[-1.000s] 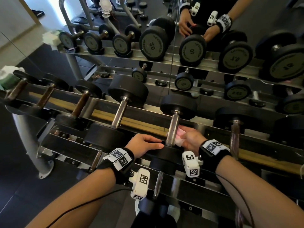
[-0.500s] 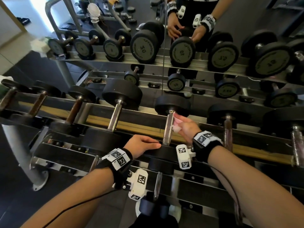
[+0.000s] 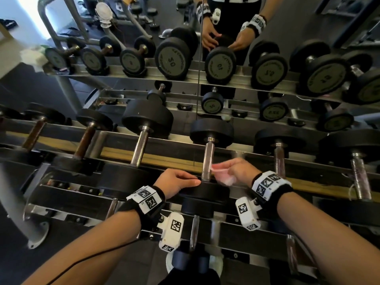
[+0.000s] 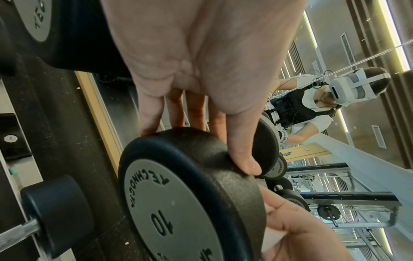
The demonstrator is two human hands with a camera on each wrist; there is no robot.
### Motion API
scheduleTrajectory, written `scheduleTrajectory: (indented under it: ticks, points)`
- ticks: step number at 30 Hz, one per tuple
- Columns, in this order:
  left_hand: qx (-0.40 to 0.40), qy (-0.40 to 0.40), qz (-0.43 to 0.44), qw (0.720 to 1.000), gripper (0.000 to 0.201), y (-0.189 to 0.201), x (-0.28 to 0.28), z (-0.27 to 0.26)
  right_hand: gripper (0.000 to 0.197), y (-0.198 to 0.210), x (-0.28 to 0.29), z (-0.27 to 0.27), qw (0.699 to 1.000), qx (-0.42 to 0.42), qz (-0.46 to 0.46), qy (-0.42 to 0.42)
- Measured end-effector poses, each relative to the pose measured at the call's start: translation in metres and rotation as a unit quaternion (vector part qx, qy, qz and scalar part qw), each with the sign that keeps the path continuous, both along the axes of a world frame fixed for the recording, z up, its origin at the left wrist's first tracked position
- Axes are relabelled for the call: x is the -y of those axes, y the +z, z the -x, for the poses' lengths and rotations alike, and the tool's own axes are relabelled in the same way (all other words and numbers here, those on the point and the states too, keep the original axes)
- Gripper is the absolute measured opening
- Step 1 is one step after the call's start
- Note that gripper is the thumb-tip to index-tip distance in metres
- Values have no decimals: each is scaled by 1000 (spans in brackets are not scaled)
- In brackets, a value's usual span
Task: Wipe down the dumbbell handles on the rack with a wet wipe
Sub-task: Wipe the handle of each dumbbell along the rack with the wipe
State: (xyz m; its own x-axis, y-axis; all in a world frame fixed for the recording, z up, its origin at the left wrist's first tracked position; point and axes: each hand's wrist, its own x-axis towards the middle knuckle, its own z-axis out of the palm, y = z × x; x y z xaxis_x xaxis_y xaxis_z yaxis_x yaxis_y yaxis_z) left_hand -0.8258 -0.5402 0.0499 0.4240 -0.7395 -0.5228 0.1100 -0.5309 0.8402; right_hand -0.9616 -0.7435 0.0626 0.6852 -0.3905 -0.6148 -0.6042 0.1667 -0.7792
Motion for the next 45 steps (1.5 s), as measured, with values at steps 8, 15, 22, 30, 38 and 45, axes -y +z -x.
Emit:
scheduleTrajectory:
  ticks: [8,15,22,30,38,45]
  points:
    - [27,-25,-23,999,26,-2,0,-5,36,-15,-11,-27,992,104,52,-54]
    - [-6,-35,-43,998,21,2,4,-11,24,-29,-26,2,996,63,57,31]
    - [-31,-83,-81,993,19,21,16,-16,15,-5,-29,11,978,-37,160,125]
    - [79,-169,-127,974,15,41,29,-17,34,39,-10,40,966,-59,236,86]
    - [203,-95,27,974,12,60,87,34,45,55,59,106,996,38,74,-21]
    - [181,-75,35,980,11,43,143,123,41,53,130,181,992,67,26,-101]
